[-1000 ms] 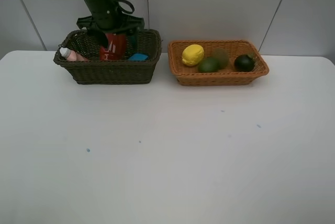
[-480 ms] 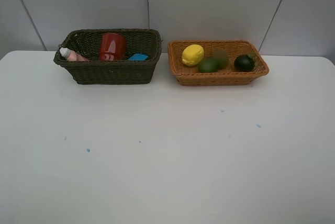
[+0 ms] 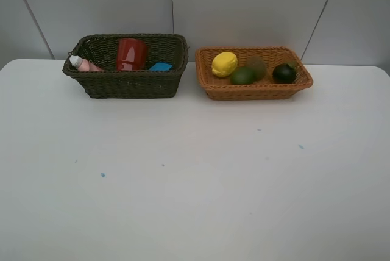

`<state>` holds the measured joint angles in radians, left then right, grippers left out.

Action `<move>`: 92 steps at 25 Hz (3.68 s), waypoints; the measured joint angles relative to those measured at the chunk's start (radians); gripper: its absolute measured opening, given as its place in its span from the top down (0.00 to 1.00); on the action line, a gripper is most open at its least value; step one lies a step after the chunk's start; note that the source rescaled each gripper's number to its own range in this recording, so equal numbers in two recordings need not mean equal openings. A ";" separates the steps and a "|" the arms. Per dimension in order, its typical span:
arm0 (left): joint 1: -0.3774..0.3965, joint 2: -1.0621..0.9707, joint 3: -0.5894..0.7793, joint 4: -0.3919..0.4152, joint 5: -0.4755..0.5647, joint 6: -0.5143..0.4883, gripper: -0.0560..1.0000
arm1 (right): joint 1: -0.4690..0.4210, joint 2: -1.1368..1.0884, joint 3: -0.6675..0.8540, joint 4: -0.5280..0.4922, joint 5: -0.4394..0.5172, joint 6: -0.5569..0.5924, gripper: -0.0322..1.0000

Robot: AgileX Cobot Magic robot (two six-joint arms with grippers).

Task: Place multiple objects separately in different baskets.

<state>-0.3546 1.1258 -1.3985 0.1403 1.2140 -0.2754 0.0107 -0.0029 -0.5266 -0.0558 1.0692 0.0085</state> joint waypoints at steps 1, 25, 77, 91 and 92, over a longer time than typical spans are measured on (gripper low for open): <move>0.000 -0.066 0.057 0.002 0.000 0.000 0.02 | 0.000 0.000 0.000 0.000 0.000 0.000 0.00; 0.122 -1.133 0.806 -0.067 0.012 0.147 0.02 | 0.000 0.000 0.000 0.000 0.000 0.000 0.00; 0.310 -1.133 0.897 -0.115 -0.145 0.178 0.02 | 0.000 0.000 0.000 0.000 0.000 0.000 0.00; 0.310 -1.133 0.897 -0.115 -0.145 0.178 0.02 | 0.000 0.000 0.000 0.000 0.000 0.000 0.00; 0.310 -1.133 0.897 -0.115 -0.145 0.178 0.02 | 0.000 0.000 0.000 0.000 0.000 0.000 0.00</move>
<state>-0.0447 -0.0075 -0.5018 0.0256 1.0691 -0.0972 0.0107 -0.0029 -0.5266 -0.0558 1.0692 0.0085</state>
